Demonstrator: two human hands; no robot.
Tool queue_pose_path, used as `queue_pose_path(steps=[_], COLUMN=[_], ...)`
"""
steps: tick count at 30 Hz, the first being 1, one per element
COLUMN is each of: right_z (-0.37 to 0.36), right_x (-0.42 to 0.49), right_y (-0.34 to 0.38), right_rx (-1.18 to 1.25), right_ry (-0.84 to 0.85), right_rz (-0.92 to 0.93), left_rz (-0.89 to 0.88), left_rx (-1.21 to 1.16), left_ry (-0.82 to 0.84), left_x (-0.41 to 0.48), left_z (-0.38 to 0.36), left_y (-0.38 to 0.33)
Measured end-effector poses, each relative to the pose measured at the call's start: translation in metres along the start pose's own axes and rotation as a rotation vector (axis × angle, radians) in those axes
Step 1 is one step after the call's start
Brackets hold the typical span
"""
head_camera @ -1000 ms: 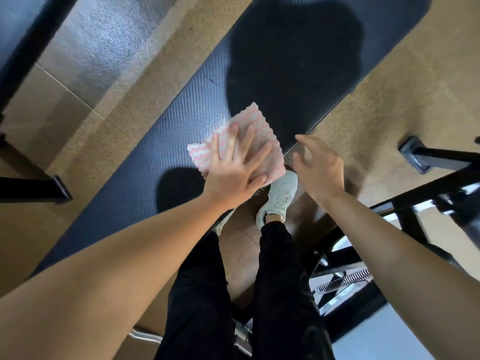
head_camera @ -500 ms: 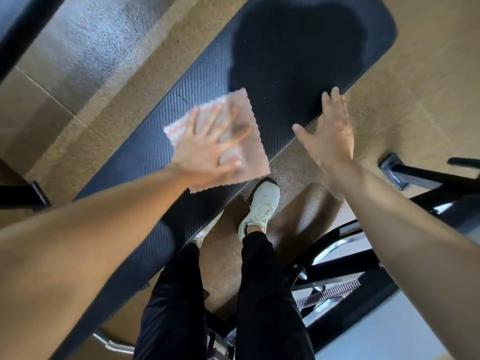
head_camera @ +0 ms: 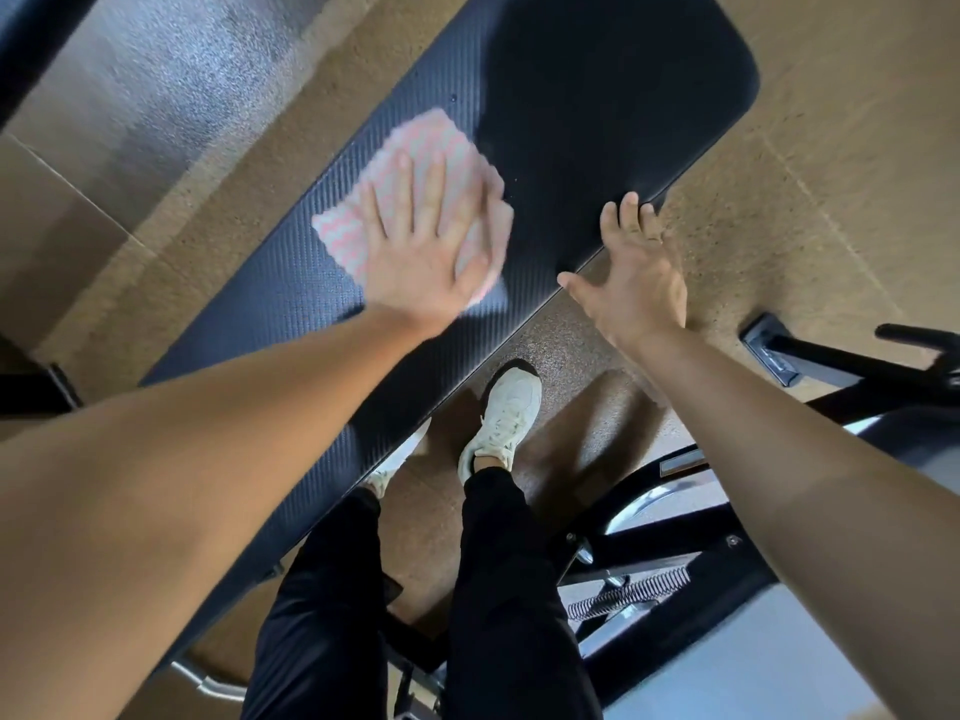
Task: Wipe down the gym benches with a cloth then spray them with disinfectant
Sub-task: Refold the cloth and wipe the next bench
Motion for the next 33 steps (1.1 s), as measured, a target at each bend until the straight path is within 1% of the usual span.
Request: queue_pose_path(steps=[2,4,7,11,13,15,18,24,28,30,33], right_z=[0.001,0.003,0.004,0.006,0.006,0.006,0.002,-0.004,-0.002,0.003,0.020], right_x=[0.002,0.002,0.001,0.000,0.001,0.002,0.006,0.009,0.009,0.009,0.013], right_y=[0.000,-0.002,-0.005,-0.009,-0.013,-0.016,-0.021,-0.024,-0.026,-0.029,-0.043], right_rx=[-0.054,-0.034,0.058,0.118,0.140,0.141,0.107,0.132,0.151,0.232,0.572], right_ry=[-0.008,0.007,0.043,0.071,0.079,0.092,0.095,0.079,0.080,0.093,0.068], right_rz=[0.015,0.016,0.006,0.007,0.019,0.038,0.065,0.115,0.140,0.139,0.065], left_rz=[-0.121,-0.207,-0.264,-0.274,-0.257,-0.195,-0.109,0.039,0.057,0.051,-0.005], left_rx=[0.001,-0.016,0.019,0.066,0.049,0.045,0.047,0.060,0.050,0.052,0.073], left_ry=[0.016,0.040,0.068,0.081,0.089,0.075,0.048,-0.013,-0.017,-0.019,-0.015], left_x=[-0.017,-0.033,-0.045,-0.042,-0.033,-0.013,0.033,0.120,0.138,0.139,0.132], left_z=[-0.010,-0.017,-0.024,-0.023,-0.022,-0.015,0.000,0.033,0.042,0.042,0.036], left_y=[-0.027,-0.047,-0.061,-0.056,-0.050,-0.045,-0.035,-0.016,-0.017,-0.018,-0.025])
Point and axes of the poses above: each hand's wrist, its own x-axis towards the middle knuckle, its own z-axis out of the back of the hand, y = z × x, the point moved 5 cm from there along x, towards the middle knuckle, and after that the axes turned 5 degrees about -z, right-handed, at the moved point
